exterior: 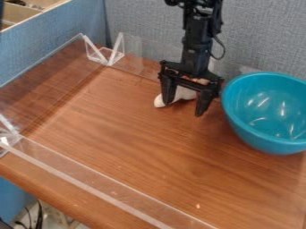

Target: Put the mushroom in the blue bowl

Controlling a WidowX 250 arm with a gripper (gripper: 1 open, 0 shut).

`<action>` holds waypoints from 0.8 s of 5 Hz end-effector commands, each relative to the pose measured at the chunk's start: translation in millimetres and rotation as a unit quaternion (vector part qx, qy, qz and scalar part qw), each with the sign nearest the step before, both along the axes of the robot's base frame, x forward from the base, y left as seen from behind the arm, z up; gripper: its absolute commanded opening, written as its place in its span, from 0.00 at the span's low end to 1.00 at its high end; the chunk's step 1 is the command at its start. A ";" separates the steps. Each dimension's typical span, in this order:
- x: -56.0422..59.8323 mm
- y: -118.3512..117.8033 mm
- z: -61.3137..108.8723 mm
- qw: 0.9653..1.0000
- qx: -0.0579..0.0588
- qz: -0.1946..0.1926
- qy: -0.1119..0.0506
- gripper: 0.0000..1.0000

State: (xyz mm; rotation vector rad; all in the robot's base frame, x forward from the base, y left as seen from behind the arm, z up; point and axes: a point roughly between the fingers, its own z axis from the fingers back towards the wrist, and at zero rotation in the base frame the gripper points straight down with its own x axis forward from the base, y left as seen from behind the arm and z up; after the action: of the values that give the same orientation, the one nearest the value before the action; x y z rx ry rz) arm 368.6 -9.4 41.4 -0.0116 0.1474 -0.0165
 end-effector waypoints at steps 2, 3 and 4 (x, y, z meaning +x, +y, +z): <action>18.5 6.5 18.5 0.999 -0.003 0.007 -0.044 1.00; 20.1 7.7 17.2 0.999 -0.005 0.007 -0.048 1.00; 21.9 8.5 15.5 0.999 -0.006 0.008 -0.051 1.00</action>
State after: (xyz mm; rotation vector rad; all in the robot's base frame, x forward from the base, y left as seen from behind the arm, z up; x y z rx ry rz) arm 379.9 -7.2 36.3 -0.0233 0.1150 -0.0170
